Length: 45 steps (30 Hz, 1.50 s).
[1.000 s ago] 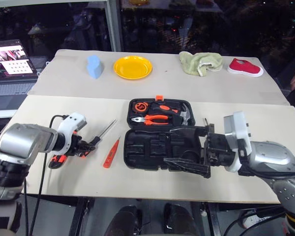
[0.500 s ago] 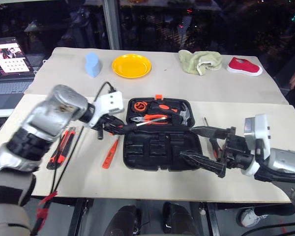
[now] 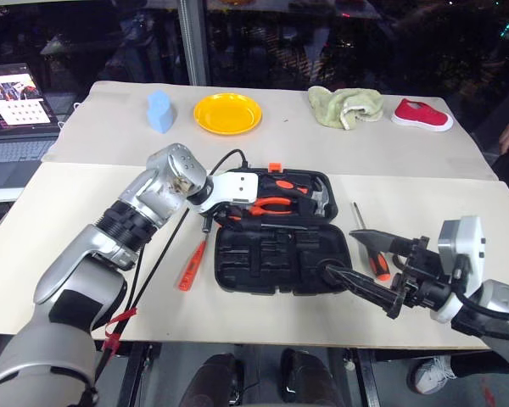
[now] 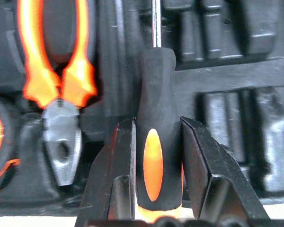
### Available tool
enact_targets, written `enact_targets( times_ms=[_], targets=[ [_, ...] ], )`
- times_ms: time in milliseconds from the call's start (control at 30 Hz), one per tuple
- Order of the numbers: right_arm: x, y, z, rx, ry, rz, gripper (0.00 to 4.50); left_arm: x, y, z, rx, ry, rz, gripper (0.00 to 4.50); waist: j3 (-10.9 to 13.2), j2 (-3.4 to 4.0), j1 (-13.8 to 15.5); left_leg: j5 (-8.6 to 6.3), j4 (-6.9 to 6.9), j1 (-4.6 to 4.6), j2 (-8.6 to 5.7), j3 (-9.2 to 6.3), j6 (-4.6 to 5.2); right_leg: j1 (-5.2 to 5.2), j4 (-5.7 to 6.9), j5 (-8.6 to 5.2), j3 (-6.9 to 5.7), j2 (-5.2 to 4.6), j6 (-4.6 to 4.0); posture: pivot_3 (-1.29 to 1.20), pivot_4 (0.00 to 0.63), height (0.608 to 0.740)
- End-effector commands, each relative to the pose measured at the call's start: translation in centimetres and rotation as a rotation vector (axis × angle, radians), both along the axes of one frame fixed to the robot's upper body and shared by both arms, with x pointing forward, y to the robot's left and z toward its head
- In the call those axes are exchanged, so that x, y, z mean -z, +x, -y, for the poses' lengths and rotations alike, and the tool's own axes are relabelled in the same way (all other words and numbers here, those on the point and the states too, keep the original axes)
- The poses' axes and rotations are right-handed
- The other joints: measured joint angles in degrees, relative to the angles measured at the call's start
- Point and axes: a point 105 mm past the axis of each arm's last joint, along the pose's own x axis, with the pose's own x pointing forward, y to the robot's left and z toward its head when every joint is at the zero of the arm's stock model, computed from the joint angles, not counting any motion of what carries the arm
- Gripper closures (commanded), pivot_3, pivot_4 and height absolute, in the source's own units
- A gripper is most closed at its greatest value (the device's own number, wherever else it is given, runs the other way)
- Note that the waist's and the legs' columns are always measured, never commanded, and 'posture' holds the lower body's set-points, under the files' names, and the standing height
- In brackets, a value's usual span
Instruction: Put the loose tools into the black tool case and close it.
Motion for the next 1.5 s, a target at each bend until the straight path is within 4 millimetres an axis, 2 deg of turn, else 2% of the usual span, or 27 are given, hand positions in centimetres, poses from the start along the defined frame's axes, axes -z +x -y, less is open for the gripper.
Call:
enact_targets(
  times_ms=[33, 167, 333, 633, 700, 733, 867, 967, 1100, 1233, 1267, 1500],
  targets=[
    [-1.1, -0.5, 0.0, 0.014, -0.002, 0.068, 0.00, -0.9, -0.5, 0.5, 0.011, -0.005, -0.023, 3.61, 0.00, 0.00, -0.01, 0.00, 0.01, 0.00, 0.00, 0.00, 0.00, 0.00, 0.01, 0.00, 0.00, 0.00, 0.00, 0.00, 0.150, 0.740],
    [-1.0, -0.6, 0.0, 0.017, -0.005, 0.069, 0.00, -0.9, -0.7, 0.9, 0.000, -0.014, -0.031, 3.61, 0.00, 0.00, -0.02, -0.01, 0.08, 0.00, 0.00, 0.00, 0.02, 0.00, 0.07, 0.00, 0.02, 0.02, 0.02, 0.00, 0.150, 0.740],
    [-1.1, -0.4, -0.1, 0.014, -0.009, 0.077, 0.00, -0.3, 0.6, 1.7, -0.059, -0.014, 0.026, 3.61, 0.01, -0.01, 0.11, -0.01, 0.10, 0.00, 0.00, 0.00, 0.04, 0.02, 0.08, 0.00, 0.01, 0.02, 0.03, 0.00, 0.150, 0.740],
    [-1.1, -0.4, -0.2, 0.013, -0.003, 0.079, 0.00, -0.1, 0.3, 2.2, -0.065, -0.021, -0.013, 3.61, 0.00, -0.01, 0.05, -0.02, 0.14, -0.04, 0.00, 0.00, 0.04, 0.00, 0.06, 0.02, 0.01, 0.02, 0.04, 0.00, 0.150, 0.740],
    [-1.0, -0.4, -0.2, 0.014, -0.002, 0.078, 0.00, -0.2, 0.2, 2.2, -0.054, -0.024, -0.012, 2.61, 0.00, -0.01, 0.04, -0.02, 0.14, -0.04, 0.00, 0.00, 0.04, 0.00, 0.07, 0.02, 0.02, 0.02, 0.04, 0.00, 0.150, 0.740],
    [-1.0, -0.4, -0.2, 0.015, -0.001, 0.078, 0.00, -0.3, 0.1, 2.2, -0.048, -0.026, -0.011, 2.49, 0.00, -0.01, 0.07, -0.02, 0.14, -0.04, 0.00, 0.00, 0.04, 0.00, 0.07, 0.02, 0.02, 0.02, 0.04, 0.00, 0.150, 0.740],
    [-1.0, -0.3, -0.2, 0.014, 0.002, 0.074, 0.00, -2.1, -0.9, 2.3, 0.016, -0.046, -0.019, 1.04, 0.00, 0.00, 0.06, -0.02, 0.21, -0.07, 0.00, -0.01, 0.04, -0.01, 0.11, 0.02, 0.02, 0.01, 0.04, 0.00, 0.150, 0.740],
    [-0.9, -0.3, -0.2, 0.012, 0.003, 0.072, 0.00, -3.3, -1.0, 2.3, 0.043, -0.064, 0.022, 0.03, 0.00, 0.00, 0.01, -0.02, 0.22, -0.06, 0.00, -0.01, 0.04, -0.02, 0.12, 0.02, 0.02, 0.01, 0.04, 0.00, 0.150, 0.740],
    [-1.0, -0.3, -0.1, 0.015, 0.005, 0.071, 0.00, -4.2, -0.8, 2.6, 0.065, -0.107, 0.064, 0.03, 0.00, 0.00, 0.10, -0.02, 0.23, -0.05, 0.00, -0.02, 0.03, -0.01, 0.12, 0.02, 0.01, 0.01, 0.04, 0.00, 0.150, 0.740],
    [-1.1, -0.3, 0.0, 0.017, 0.001, 0.071, 0.00, -3.3, 0.1, 2.8, 0.076, -0.113, 0.112, 1.12, 0.00, 0.00, 0.15, -0.02, 0.25, -0.05, 0.00, -0.01, 0.03, 0.01, 0.12, 0.02, 0.02, 0.01, 0.04, 0.00, 0.150, 0.740],
    [-1.1, -0.3, 0.0, 0.018, 0.000, 0.071, 0.00, -2.9, 0.3, 2.8, 0.080, -0.109, 0.115, 1.59, 0.00, 0.00, 0.13, -0.02, 0.26, -0.05, 0.00, -0.02, 0.03, 0.01, 0.12, 0.02, 0.01, 0.02, 0.04, 0.00, 0.150, 0.740],
    [-1.0, -0.4, 0.1, 0.025, -0.003, 0.068, 0.00, -1.8, 0.4, 3.5, 0.102, -0.122, 0.092, 4.15, 0.00, 0.00, 0.10, -0.02, 0.26, -0.06, 0.00, -0.01, 0.04, -0.01, 0.12, 0.02, 0.02, 0.02, 0.04, 0.00, 0.150, 0.740]
  ],
)
